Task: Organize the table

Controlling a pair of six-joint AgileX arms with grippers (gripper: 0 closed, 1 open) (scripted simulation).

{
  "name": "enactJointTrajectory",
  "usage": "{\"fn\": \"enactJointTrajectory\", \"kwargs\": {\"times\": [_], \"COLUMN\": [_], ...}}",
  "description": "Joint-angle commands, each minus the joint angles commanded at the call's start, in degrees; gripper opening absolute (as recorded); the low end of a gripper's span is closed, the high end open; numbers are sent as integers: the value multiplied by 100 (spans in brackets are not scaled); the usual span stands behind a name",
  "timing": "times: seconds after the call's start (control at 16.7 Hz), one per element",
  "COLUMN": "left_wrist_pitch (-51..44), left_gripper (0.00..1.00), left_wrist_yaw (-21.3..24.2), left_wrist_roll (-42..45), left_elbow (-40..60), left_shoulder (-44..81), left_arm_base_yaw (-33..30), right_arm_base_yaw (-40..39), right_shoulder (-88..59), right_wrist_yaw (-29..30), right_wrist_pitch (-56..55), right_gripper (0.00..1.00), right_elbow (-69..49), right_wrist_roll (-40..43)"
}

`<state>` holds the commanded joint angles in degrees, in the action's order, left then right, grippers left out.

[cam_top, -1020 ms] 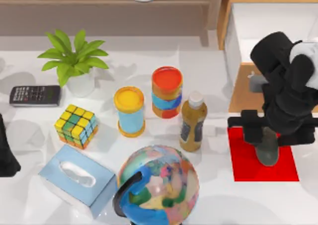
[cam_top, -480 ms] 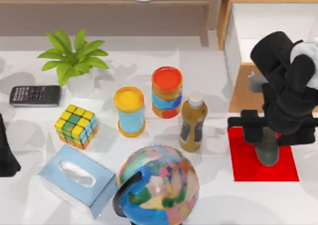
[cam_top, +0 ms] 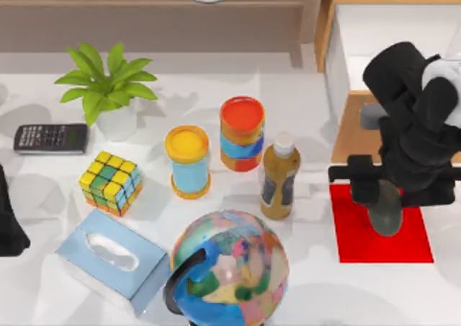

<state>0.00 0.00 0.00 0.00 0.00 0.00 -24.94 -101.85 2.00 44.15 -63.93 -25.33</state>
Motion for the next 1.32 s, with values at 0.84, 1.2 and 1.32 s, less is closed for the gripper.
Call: {"fn": "enactJointTrajectory", "kwargs": {"times": [0.84,1.2,1.32], "left_wrist_pitch": [0,0,0], "left_gripper": [100,100,100], "left_wrist_yaw": [0,0,0], "left_wrist_roll": [0,0,0], "left_elbow": [0,0,0], "left_shoulder": [0,0,0], "left_arm_base_yaw": [0,0,0], "right_arm_base_yaw": [90,90,90], "right_shoulder": [-274,-274,-274], "right_wrist_yaw": [-2,-2,-2], "right_wrist_pitch": [-173,-173,-173], "right_gripper": [8,53,68], "right_elbow": [124,124,124], "right_wrist_roll": [4,4,4]}}
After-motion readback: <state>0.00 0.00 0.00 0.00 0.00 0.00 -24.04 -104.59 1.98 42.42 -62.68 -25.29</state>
